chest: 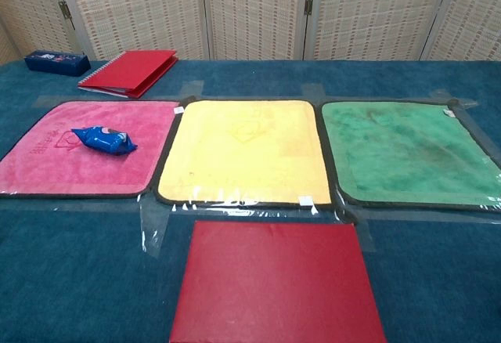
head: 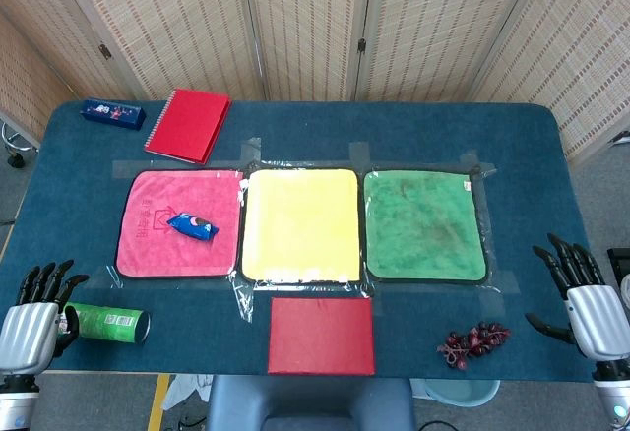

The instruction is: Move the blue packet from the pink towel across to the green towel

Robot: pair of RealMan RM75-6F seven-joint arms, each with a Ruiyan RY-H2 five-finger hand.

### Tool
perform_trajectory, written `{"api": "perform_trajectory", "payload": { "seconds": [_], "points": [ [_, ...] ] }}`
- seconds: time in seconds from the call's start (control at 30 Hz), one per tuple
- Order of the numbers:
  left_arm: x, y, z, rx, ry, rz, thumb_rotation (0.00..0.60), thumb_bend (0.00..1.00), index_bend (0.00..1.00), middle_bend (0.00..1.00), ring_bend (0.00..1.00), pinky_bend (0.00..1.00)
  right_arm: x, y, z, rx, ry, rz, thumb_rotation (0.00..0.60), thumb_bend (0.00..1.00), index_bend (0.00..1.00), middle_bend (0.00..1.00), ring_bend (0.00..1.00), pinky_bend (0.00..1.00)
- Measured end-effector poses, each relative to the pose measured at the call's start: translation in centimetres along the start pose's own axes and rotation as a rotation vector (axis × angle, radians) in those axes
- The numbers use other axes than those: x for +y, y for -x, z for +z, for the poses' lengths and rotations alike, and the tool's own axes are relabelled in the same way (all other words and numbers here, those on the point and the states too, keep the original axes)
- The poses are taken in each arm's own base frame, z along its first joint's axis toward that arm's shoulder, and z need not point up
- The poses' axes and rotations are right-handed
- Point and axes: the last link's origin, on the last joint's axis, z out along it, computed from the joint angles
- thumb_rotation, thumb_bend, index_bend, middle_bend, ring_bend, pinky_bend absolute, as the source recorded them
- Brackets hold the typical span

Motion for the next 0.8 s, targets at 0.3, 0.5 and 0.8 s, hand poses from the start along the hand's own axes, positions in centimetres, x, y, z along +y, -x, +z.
{"api": "perform_trajectory", "payload": {
  "seconds": [0.3,0.5,0.8],
  "points": [
    [0.0,-0.2,0.1,0.051,-0.014,-0.008,0.6,0.81,0.25,0.11,0.08,0.0,0.0,-0.1,0.0,0.012,-0.002,0.002,0.6,0.18,0.1,0.02,0.03,0.0],
    [0.1,-0.3,0.3,0.07,-0.006,-0.011,0.6,0.81,0.25,0.11,0.08,0.0,0.2,-0.3,-0.4,0.024,0.004,0.005,0.6,0.18,0.1,0.02,0.03,0.0],
    [0.5,-0.3,2.2,0.071,0.047,0.005,0.6,0.81,0.25,0.11,0.08,0.0,0.3,-0.9,-0.7,0.042,0.003,-0.001,0.6,0.18,0.1,0.02,0.03,0.0]
  ]
}}
